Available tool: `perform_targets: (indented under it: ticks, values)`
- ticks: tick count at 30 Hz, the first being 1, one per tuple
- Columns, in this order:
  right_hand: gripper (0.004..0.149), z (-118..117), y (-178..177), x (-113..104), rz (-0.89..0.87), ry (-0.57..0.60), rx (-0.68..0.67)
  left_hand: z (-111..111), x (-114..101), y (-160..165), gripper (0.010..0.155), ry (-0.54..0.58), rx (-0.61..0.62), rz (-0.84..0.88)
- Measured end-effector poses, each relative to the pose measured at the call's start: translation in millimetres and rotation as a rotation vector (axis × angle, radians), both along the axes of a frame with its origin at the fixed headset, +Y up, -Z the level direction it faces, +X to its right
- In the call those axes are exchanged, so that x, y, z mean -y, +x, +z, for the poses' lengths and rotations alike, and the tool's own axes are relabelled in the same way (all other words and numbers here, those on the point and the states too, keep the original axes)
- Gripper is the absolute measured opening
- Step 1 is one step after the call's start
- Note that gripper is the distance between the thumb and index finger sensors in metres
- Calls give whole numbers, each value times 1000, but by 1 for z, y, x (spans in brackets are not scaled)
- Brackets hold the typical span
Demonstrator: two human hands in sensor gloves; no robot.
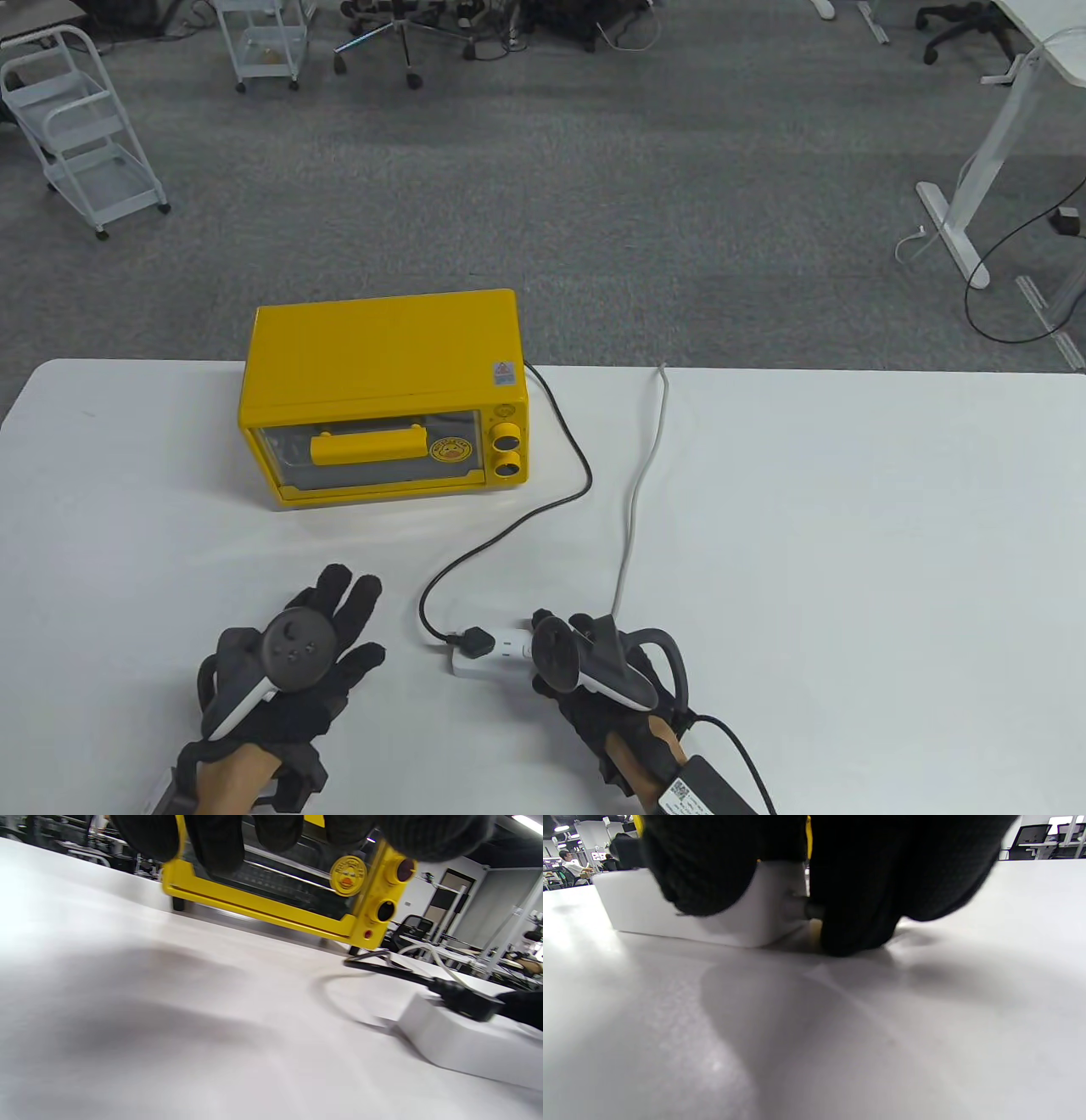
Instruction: Plug the oven into the power strip
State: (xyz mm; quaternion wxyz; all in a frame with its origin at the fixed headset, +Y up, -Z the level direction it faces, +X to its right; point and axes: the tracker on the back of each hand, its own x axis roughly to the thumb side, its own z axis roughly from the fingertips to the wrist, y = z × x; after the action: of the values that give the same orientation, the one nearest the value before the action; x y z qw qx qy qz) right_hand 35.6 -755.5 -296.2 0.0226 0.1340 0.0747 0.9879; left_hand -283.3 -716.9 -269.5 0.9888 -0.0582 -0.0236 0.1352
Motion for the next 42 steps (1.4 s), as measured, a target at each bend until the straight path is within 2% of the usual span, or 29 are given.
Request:
perform_targets:
  ticks: [5, 9, 17, 24, 31, 38, 42]
  values:
    - [74, 3, -4, 1, 36, -1, -24, 6, 20, -23, 83, -24, -57, 8]
    - [74, 5, -4, 1, 54, 8, -37, 5, 37, -31, 84, -108, -58, -23]
    - [76, 13, 2, -3, 65, 26, -50, 2, 43, -42, 84, -129, -64, 3]
    - [77, 26, 17, -27, 32, 95, -13, 3, 42, -40, 84, -120, -44, -6]
    - [78, 28, 68, -40, -33, 139, 97, 1, 43, -41, 85, -126, -41, -3]
    - [83, 27, 129, -33, -83, 93, 202, 1, 42, -41, 85, -121, -40, -16]
    - [85, 30, 150, -25, -123, 44, 234, 1, 42, -41, 85, -119, -40, -18]
